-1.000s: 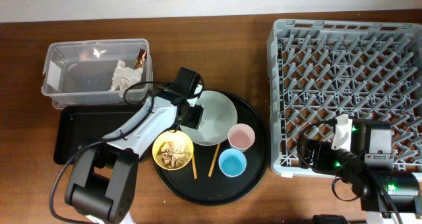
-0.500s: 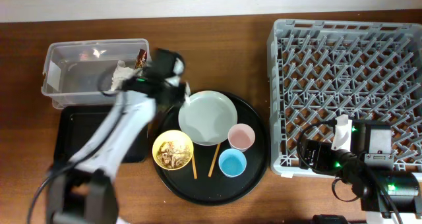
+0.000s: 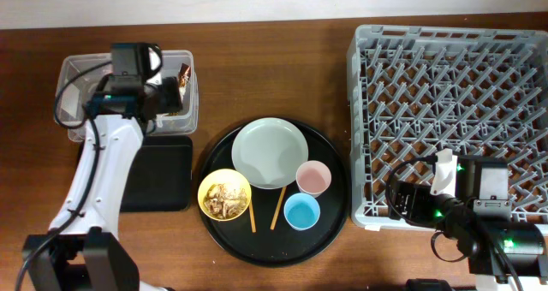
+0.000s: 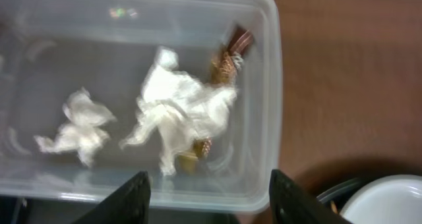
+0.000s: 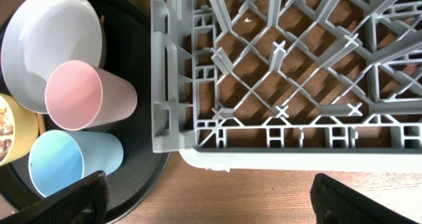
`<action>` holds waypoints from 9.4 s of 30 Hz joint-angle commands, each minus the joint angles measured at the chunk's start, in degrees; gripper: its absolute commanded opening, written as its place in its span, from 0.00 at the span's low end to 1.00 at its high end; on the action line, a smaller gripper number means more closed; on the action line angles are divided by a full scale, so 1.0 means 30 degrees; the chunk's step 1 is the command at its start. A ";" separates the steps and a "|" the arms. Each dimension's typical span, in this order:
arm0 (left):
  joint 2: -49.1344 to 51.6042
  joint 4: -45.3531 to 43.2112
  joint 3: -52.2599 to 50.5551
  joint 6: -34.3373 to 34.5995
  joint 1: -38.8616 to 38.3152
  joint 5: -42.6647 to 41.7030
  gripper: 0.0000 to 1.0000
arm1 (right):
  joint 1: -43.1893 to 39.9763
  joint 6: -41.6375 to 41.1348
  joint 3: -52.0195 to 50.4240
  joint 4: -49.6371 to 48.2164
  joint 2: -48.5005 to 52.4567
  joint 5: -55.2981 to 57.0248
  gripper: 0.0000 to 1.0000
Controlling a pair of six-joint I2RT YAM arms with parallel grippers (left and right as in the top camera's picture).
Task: Sort waste into correct bins and load items into the dishwasher rack
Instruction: 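Grasp the tissue with the left gripper and drop it in the clear bin, then grasp the yellow bowl rim with the left gripper, then tip the yellow bowl over the black tray to dump food scraps, then set the yellow bowl onto the white plate with the left gripper, then grasp the pink cup with the left gripper and lift it, then hand the pink cup to the right gripper and place it in the rack, then grasp the blue cup with the left gripper and lift it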
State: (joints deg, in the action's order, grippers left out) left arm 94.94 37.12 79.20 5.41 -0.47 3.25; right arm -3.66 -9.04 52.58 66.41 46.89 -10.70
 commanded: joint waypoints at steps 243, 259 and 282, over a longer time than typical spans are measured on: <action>0.1428 1.0513 0.4568 0.2171 -0.5413 -0.4422 0.52 | -1.0193 0.0197 1.1293 0.1464 1.0316 0.4306 0.42; 0.1435 1.0513 0.4568 0.2164 -0.5450 -0.4430 0.53 | -1.2932 -0.1304 1.6087 0.1158 2.0997 0.2608 0.68; 0.1494 1.0273 0.0794 0.2171 -1.1300 -0.4510 0.65 | -0.0444 0.1435 1.6400 0.8655 1.4418 0.0874 0.82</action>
State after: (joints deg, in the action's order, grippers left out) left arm 100.71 68.58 85.82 12.82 -30.92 -10.24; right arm -8.95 -5.39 101.62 92.38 90.21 -11.77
